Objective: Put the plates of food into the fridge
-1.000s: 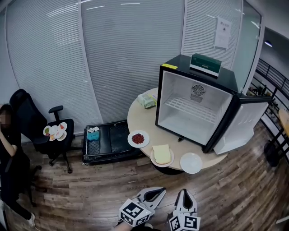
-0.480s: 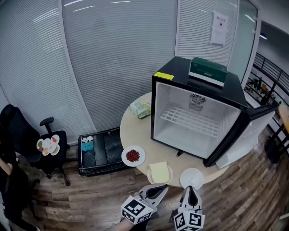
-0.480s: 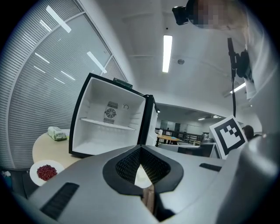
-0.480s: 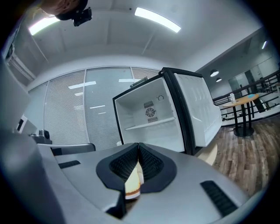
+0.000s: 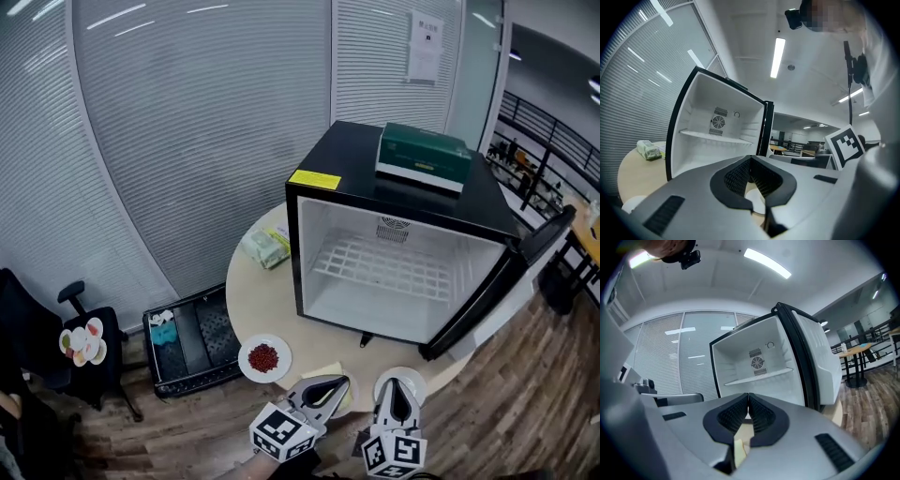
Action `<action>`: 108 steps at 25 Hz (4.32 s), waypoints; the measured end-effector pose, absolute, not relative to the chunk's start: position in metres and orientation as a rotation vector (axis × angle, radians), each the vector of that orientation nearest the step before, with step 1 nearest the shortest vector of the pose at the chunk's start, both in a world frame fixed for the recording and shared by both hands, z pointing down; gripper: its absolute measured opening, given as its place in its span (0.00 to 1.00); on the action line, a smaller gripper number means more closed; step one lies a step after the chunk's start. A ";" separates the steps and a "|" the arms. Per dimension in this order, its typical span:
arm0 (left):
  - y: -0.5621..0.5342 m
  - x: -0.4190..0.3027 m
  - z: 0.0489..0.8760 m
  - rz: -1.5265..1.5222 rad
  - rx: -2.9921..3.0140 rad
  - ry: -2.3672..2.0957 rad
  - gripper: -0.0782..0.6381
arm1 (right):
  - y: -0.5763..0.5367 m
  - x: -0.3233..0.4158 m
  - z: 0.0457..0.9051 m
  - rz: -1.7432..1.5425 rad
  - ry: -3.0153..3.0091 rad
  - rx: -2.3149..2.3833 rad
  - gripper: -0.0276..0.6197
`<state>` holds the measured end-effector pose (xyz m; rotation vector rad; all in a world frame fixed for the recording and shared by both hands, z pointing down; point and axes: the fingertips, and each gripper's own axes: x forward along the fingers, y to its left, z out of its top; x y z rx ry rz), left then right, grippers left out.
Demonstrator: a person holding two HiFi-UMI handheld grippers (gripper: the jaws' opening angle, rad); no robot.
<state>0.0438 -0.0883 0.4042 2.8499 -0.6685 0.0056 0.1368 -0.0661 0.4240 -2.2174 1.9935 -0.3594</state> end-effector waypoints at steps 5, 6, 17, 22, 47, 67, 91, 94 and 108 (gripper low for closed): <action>-0.105 0.062 0.412 0.025 2.877 -0.530 0.12 | -0.077 0.148 0.431 -0.363 1.893 -2.275 0.05; -0.106 0.067 0.416 0.036 2.877 -0.499 0.12 | -0.076 0.151 0.434 -0.376 1.871 -2.282 0.05; -0.073 0.130 0.436 0.108 2.832 -0.242 0.12 | -0.029 0.196 0.466 -0.605 1.693 -2.269 0.26; -0.063 0.150 0.453 0.156 2.802 -0.231 0.12 | -0.008 0.216 0.497 -0.814 1.593 -2.196 0.32; -0.028 0.170 0.559 0.258 2.689 -0.373 0.12 | 0.002 0.250 0.653 -1.251 1.186 -1.811 0.32; -0.045 0.160 0.538 0.217 2.715 -0.461 0.12 | -0.027 0.245 0.618 -1.263 1.073 -1.547 0.07; -0.132 0.086 0.394 0.020 2.834 -0.724 0.12 | -0.118 0.205 0.436 -1.329 1.227 -1.275 0.07; -0.150 0.079 0.379 -0.007 2.811 -0.723 0.12 | -0.141 0.197 0.417 -1.370 1.281 -1.257 0.07; -0.225 0.054 0.353 -0.061 2.820 -0.766 0.12 | -0.276 0.174 0.383 -1.435 1.392 -1.308 0.07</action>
